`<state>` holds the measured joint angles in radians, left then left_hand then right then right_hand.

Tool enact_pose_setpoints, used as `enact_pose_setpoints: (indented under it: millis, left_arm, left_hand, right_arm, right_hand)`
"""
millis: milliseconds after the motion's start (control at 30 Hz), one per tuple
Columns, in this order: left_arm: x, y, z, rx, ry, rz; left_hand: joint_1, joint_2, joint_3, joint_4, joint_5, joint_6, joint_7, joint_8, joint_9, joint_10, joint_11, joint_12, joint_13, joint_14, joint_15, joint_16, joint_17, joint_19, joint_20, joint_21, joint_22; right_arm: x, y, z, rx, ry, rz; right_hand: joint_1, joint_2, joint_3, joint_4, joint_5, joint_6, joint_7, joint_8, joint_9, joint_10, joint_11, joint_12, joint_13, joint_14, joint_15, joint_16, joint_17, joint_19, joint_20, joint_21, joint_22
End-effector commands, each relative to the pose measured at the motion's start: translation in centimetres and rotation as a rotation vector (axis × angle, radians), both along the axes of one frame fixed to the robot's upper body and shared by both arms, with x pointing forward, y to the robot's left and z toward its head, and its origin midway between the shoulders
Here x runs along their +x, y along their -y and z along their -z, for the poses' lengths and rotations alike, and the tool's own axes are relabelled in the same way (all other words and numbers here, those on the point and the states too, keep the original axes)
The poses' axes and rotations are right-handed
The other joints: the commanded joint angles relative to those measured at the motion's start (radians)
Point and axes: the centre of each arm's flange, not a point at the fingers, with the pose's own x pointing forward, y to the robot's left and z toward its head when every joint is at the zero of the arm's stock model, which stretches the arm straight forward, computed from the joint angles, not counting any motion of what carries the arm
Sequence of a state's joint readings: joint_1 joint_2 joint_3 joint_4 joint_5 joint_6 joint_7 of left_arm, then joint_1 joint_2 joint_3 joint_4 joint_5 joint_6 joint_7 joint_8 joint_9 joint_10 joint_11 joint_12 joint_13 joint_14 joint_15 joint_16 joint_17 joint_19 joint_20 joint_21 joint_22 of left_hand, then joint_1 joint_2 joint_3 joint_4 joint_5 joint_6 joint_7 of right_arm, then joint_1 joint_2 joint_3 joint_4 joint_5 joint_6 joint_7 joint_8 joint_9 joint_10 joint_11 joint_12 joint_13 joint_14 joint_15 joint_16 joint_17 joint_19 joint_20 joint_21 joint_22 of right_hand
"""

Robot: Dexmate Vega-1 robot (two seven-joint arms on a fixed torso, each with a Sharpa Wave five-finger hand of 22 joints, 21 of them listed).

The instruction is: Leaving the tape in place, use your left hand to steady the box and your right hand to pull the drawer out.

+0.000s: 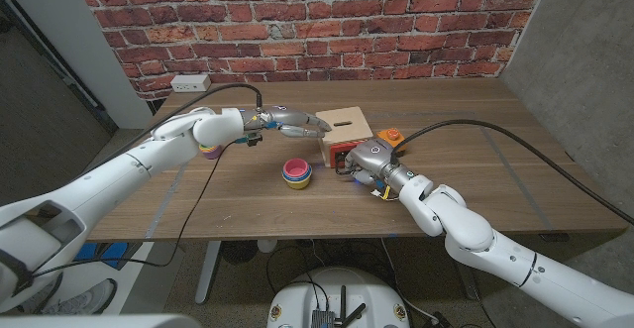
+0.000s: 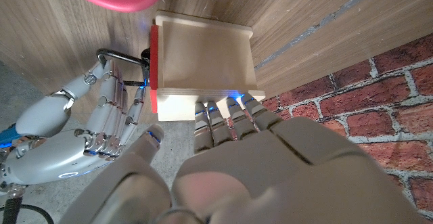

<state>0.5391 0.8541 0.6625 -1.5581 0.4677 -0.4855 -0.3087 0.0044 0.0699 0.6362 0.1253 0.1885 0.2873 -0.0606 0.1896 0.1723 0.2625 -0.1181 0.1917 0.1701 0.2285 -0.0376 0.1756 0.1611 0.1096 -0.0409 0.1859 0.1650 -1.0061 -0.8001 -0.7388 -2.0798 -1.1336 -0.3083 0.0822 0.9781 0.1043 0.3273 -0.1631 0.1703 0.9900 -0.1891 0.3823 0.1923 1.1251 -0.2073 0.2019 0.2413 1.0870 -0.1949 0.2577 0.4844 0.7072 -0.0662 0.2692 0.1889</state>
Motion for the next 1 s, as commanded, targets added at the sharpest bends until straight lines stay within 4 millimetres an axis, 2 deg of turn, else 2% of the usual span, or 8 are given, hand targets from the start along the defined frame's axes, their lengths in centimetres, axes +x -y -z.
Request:
enact_pose_setpoints:
  millis: [33,1000]
  left_arm:
    - [-0.1,-0.3,0.2,-0.003,0.001,0.002]
    - [0.0,-0.3,0.2,0.008,0.004,0.016]
  left_hand:
    - [0.014,0.073,0.009,-0.001,0.004,0.009,0.003,-0.003,0.0,0.005,0.001,0.001,0.001,0.011,-0.097,0.001,0.004,0.009,-0.169,0.003,0.002]
    - [0.017,0.073,0.017,-0.007,0.004,0.016,0.003,-0.004,0.0,0.014,0.006,-0.001,0.002,0.015,-0.093,0.0,0.003,0.012,-0.168,0.001,0.002]
  right_arm:
    - [-0.4,-0.2,0.2,-0.002,-0.003,0.005]
    - [-1.5,0.3,0.5,-0.053,-0.011,-0.01]
  right_hand:
    - [0.011,0.005,0.008,0.003,0.004,0.044,-0.012,0.038,0.015,0.008,-0.003,0.003,0.004,0.011,-0.043,-0.007,0.003,0.007,-0.13,0.002,0.005]
    - [0.007,0.006,0.013,0.004,0.004,0.04,-0.013,0.04,0.013,0.01,-0.003,0.003,0.009,0.012,-0.043,-0.012,0.013,0.007,-0.13,0.002,0.005]
